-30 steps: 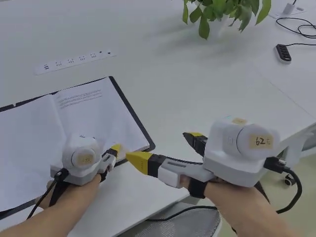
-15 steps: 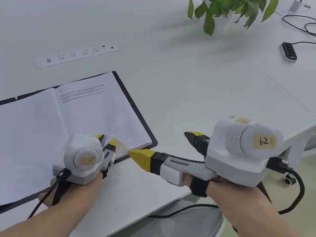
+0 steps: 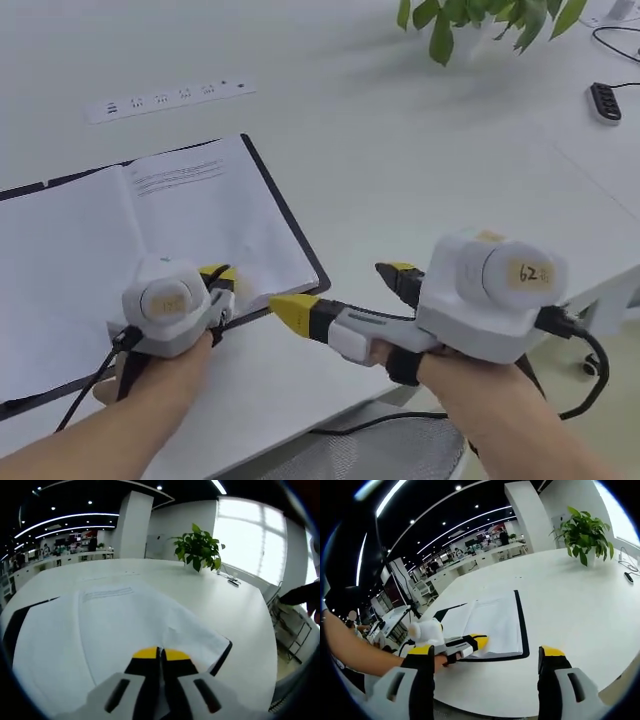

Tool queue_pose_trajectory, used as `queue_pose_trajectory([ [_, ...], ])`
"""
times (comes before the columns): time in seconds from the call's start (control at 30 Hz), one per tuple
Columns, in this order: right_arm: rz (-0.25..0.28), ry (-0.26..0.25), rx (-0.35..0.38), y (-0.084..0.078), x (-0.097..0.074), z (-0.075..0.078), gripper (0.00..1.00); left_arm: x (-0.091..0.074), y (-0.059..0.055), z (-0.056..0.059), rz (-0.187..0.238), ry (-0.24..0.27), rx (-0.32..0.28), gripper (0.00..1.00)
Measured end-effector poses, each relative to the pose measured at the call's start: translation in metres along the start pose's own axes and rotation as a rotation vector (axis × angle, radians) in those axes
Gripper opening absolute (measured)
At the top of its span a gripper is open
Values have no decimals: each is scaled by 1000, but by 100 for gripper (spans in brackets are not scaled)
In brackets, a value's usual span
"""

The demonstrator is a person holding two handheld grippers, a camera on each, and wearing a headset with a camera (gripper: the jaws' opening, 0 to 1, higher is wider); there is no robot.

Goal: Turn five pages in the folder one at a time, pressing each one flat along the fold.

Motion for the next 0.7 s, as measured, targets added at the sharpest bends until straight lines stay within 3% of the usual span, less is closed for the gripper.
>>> queue_pose_trajectory([
  [0.43,-40,45,-65,-1,60,20,65,0,0,-1,5,-9,-54,0],
  [0.7,-73,83,-97,-8,84,25,56,0,0,1,8,-1,-46,0],
])
Point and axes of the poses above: the centre of the closed fingertips' face, and the gripper's own axes: x roughly forward along the fingers, z roughly to its right, y roughly out of its top, the point moved 5 cm from there along -x, roughly backward along the fingers, and after that the axes turned 10 degrees about -z, right-handed, at the moved point
